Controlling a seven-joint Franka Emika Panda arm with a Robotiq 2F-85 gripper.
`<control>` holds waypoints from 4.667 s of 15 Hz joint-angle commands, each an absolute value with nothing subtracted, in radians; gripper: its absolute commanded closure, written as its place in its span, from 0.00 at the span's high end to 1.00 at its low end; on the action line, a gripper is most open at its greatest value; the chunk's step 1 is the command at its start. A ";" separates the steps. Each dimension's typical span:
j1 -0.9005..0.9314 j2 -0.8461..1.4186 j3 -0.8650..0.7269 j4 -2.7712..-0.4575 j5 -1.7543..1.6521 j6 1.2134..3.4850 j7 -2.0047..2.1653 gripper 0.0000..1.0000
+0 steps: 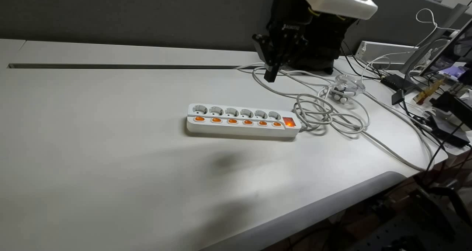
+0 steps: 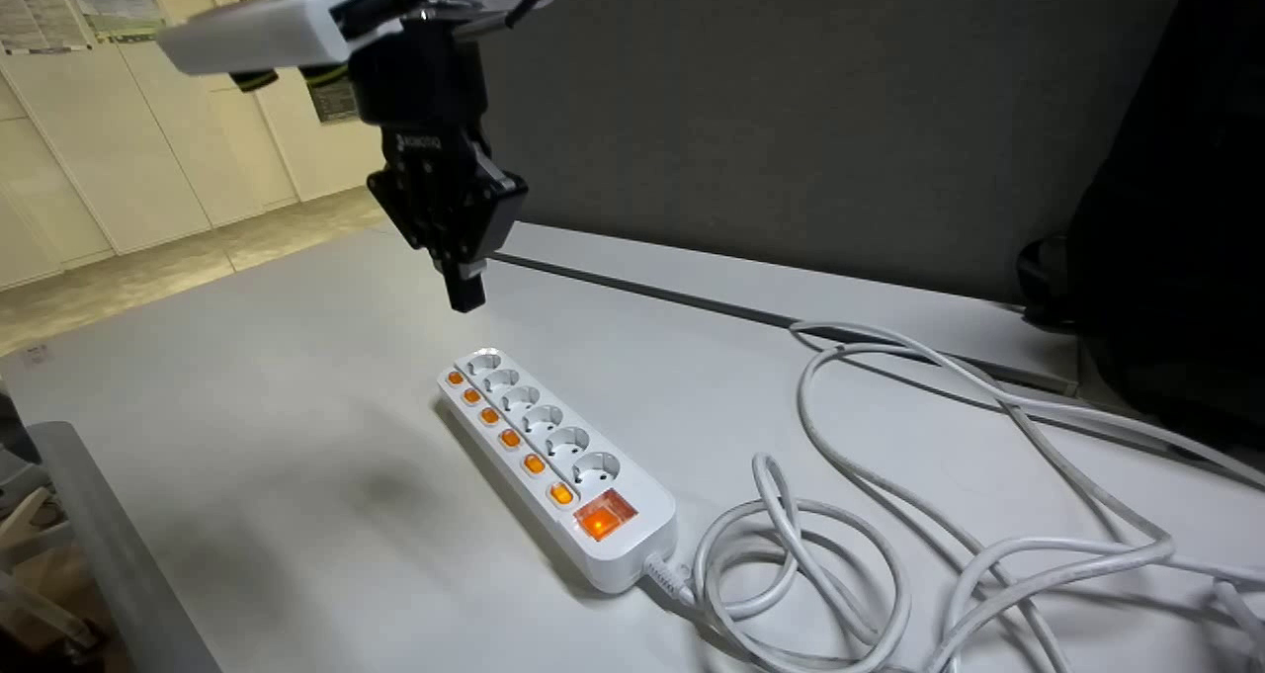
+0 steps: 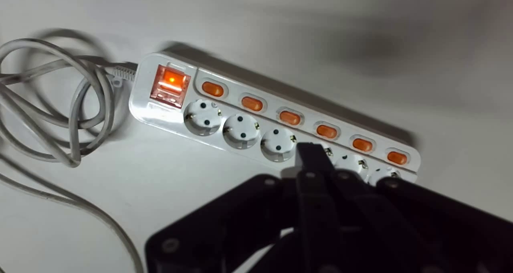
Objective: Turn on the third switch from the right on the extension cord
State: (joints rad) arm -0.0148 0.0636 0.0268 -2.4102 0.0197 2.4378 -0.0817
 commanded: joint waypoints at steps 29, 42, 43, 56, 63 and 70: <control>-0.029 0.233 -0.023 -2.643 0.002 3.078 -0.069 0.00; -0.008 0.340 -0.027 -2.622 0.015 3.137 -0.044 0.00; -0.011 0.347 -0.021 -2.618 0.020 3.136 -0.041 0.00; -0.046 0.341 0.049 -2.526 0.113 2.941 0.020 0.00; -0.046 0.352 0.049 -2.535 0.094 2.960 -0.013 0.00; 0.003 0.303 -0.003 -2.534 0.058 2.905 0.021 0.00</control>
State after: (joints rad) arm -0.0308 0.3483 0.0351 -2.5325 0.0928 2.9545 -0.0199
